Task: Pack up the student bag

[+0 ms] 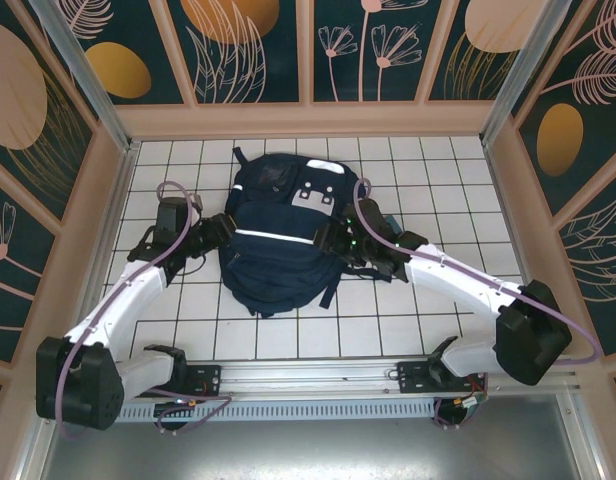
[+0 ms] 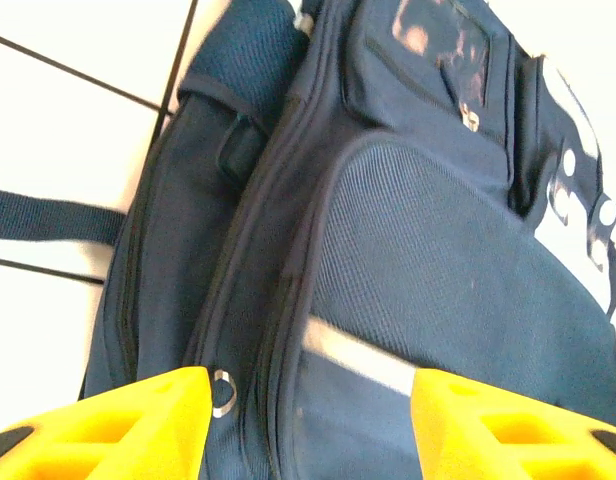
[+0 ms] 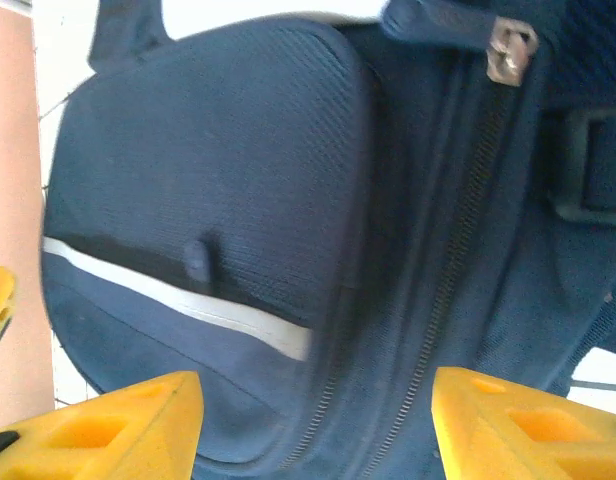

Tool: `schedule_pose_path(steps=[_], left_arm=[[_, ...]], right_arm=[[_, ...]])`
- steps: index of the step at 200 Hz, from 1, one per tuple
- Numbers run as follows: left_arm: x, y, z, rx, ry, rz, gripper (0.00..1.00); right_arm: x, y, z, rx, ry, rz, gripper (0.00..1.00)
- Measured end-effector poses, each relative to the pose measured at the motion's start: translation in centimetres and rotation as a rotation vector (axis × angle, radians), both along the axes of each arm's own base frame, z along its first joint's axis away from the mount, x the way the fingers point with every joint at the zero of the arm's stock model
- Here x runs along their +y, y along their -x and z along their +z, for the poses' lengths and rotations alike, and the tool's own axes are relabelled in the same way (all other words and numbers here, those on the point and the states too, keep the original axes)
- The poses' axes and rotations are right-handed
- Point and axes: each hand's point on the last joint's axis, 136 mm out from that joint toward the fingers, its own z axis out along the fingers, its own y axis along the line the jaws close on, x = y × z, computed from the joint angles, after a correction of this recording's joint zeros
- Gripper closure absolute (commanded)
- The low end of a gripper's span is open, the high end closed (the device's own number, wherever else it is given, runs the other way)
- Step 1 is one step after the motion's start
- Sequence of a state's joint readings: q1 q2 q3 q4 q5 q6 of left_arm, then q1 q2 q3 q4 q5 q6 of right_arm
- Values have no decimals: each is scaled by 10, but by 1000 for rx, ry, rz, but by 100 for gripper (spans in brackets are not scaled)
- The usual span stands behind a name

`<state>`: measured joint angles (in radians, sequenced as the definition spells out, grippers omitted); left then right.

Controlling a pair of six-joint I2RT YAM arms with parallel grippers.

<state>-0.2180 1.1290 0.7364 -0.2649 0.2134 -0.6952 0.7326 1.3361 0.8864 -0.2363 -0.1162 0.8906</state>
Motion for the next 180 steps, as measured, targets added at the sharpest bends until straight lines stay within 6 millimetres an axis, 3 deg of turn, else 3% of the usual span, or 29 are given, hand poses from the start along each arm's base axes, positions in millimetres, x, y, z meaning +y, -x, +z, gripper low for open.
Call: schedule_pose_path(steps=[20, 48, 76, 98, 118, 156, 180], left_arm=[[-7, 14, -4, 22, -43, -35, 44], [-9, 31, -12, 50, -67, -59, 46], [-7, 41, -17, 60, -81, -68, 50], [-9, 44, -18, 58, -82, -92, 52], [-13, 47, -21, 59, -85, -119, 54], [-25, 51, -28, 50, -78, -196, 56], [-39, 46, -25, 7, -65, -258, 55]], right_arm=[[9, 1, 0, 30, -47, 15, 39], [24, 2, -4, 68, -105, 50, 49], [28, 2, -7, 93, -126, 57, 73], [23, -4, -7, 101, -134, 37, 84], [17, -14, -7, 93, -128, 27, 88], [2, -53, -10, 72, -106, -12, 92], [1, -64, -12, 60, -94, -5, 92]])
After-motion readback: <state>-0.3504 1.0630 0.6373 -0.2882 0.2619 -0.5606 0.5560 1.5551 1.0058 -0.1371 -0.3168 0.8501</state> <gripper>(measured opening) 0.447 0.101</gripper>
